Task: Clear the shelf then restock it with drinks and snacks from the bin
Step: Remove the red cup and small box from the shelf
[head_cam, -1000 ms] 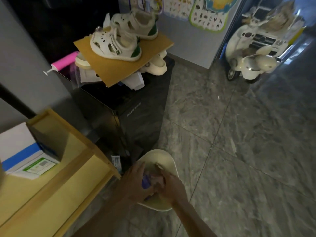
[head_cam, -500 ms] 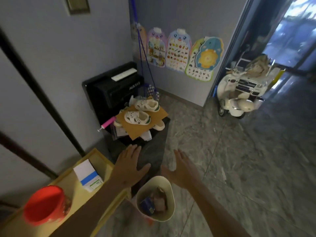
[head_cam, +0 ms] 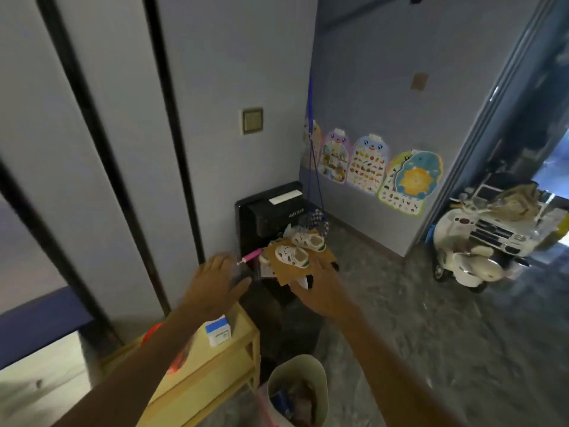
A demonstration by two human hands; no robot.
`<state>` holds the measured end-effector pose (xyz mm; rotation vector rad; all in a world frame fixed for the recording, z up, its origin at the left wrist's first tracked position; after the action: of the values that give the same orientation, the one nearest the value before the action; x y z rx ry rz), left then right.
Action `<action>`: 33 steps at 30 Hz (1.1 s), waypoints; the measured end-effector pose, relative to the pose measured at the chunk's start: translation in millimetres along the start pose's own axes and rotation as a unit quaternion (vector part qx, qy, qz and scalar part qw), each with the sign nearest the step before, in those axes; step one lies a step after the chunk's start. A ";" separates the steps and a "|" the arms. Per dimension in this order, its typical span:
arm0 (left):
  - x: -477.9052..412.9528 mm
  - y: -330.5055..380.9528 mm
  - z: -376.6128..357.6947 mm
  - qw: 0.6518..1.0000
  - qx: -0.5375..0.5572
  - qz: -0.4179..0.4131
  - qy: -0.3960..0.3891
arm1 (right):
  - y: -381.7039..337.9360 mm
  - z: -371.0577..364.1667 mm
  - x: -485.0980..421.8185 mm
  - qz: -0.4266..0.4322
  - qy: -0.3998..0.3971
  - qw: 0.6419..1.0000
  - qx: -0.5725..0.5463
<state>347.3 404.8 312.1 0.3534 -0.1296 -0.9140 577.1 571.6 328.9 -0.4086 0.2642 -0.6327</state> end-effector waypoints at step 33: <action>10.5 -250.5 -153.1 0.913 0.038 0.401 -0.069 | -38.0 -366.4 -183.8 0.110 -0.258 0.959 0.042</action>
<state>205.0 294.1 80.1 0.2679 -0.4088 -0.1151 282.9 552.3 41.6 -0.4401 -0.2147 -0.2997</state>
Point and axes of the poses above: each hand's wrist, its own x-axis away from the middle knuckle, its own z-axis out of the back of the hand, y = z × x, the point moved 1 cm from there along -x, towards the middle knuckle, and after that the axes turned 11 degrees about z, right-handed, at the moved point
